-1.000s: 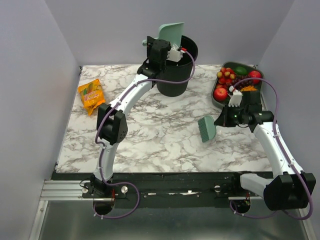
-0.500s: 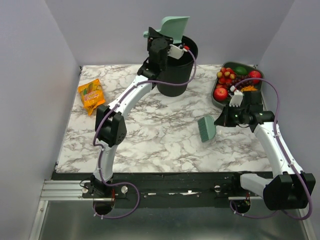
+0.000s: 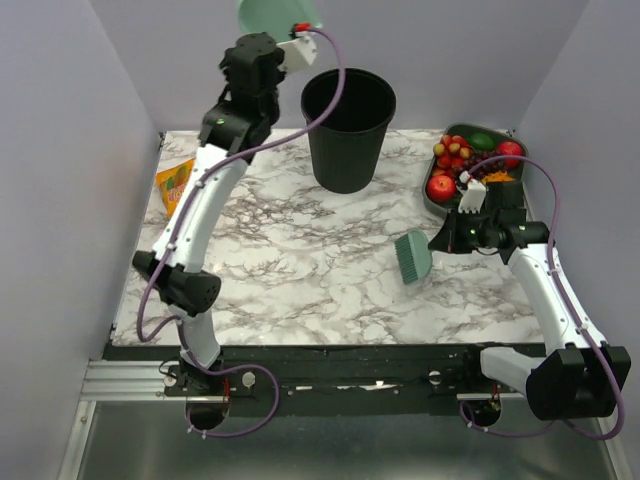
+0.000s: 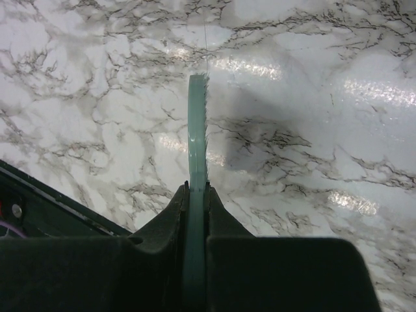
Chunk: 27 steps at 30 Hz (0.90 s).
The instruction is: Sweep away the paper scraps from the table
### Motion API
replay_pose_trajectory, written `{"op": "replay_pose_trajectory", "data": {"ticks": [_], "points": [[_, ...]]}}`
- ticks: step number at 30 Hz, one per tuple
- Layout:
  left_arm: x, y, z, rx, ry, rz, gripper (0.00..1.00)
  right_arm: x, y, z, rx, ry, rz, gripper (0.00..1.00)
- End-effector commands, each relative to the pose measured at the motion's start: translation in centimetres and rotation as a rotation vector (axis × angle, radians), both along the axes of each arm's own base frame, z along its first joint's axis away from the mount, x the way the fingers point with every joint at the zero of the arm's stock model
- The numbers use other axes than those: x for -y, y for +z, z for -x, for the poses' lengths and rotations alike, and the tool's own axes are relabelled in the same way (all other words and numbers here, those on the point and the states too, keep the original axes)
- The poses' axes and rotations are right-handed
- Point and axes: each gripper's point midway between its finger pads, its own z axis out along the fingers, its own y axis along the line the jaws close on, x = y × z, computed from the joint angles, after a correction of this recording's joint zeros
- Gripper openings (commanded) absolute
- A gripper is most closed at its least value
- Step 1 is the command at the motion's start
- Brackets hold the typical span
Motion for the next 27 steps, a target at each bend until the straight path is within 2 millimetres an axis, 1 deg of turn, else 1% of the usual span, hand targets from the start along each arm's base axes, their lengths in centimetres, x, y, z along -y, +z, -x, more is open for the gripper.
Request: {"op": "replay_pose_trajectory", "data": {"ticks": [1,2,3,4,5,6,7,9,10,11,12,13,15,16,18,19,21,22,24,25,26,27], "points": [[-5.7,-10.0,6.4,-0.417,0.11,0.318,0.0,-1.1,1.4,-0.2,0.041,0.078,-0.053,0.0],[-6.3,-11.8,7.1,-0.484,0.108,0.441,0.0,-1.4,1.3,-0.1,0.034,0.097,-0.067,0.01],[-6.6,-12.5,8.7,-0.527,0.106,0.492,0.0,-1.7,1.3,0.0,0.033,0.123,-0.079,0.01],[-7.0,-16.2,10.2,-0.65,0.138,0.508,0.0,-2.6,1.5,0.4,0.026,0.164,-0.124,0.01],[-6.1,-18.1,11.3,-0.725,0.101,0.555,0.0,-3.0,1.3,0.5,0.02,0.204,-0.141,0.01],[-6.1,-18.6,13.1,-0.738,0.096,0.588,0.0,-3.4,1.4,0.6,0.033,0.254,-0.161,0.01],[-5.9,-23.0,14.4,-0.847,0.112,0.581,0.0,-4.6,2.0,1.3,0.031,0.32,-0.23,0.01],[-4.7,-26.0,16.5,-0.948,0.044,0.605,0.0,-5.1,2.1,1.2,0.018,0.356,-0.271,0.01],[-4.7,-28.6,18.0,-0.998,0.053,0.606,0.0,-5.3,2.3,1.1,0.018,0.362,-0.284,0.01],[-4.4,-29.7,18.6,-1.025,0.047,0.617,0.0,-5.4,2.3,1.0,0.011,0.367,-0.293,0.0],[-3.3,-30.6,19.6,-1.074,-0.008,0.65,0.0,-5.5,1.8,0.8,-0.013,0.368,-0.302,0.01],[-3.1,-32.5,20.7,-1.138,-0.027,0.643,0.0,-5.6,1.8,0.8,-0.02,0.376,-0.313,0.01],[-2.5,-34.2,21.8,-1.19,-0.058,0.645,0.0,-5.7,1.2,0.7,-0.048,0.374,-0.32,0.01],[-2.4,-35.8,22.6,-1.226,-0.053,0.636,0.0,-5.6,0.7,0.6,-0.067,0.374,-0.319,0.01],[-2.3,-37.3,23.4,-1.264,-0.046,0.619,0.0,-5.5,0.4,0.7,-0.064,0.383,-0.306,0.01],[-2.4,-38.7,24.0,-1.297,-0.037,0.609,0.0,-5.4,-0.1,0.8,-0.079,0.379,-0.297,0.01],[-2.1,-39.9,24.6,-1.321,-0.046,0.586,0.0,-5.3,-1.1,1.5,-0.113,0.383,-0.296,0.02],[-2.1,-41.1,24.9,-1.336,-0.04,0.583,0.0,-5.3,-1.6,1.9,-0.134,0.38,-0.301,0.01],[-1.9,-41.9,25.0,-1.344,-0.035,0.583,0.0,-5.2,-3.0,2.7,-0.185,0.368,-0.309,0.02],[-1.9,-42.7,25.0,-1.35,-0.032,0.582,0.01,-5.2,-3.4,2.6,-0.186,0.36,-0.299,0.02],[-1.7,-43.1,25.1,-1.359,-0.042,0.582,0.06,-5.1,-3.9,2.7,-0.213,0.342,-0.297,0.02],[-1.6,-43.4,25.1,-1.362,-0.051,0.573,0.11,-5.1,-3.9,2.4,-0.205,0.341,-0.296,0.02]]}}
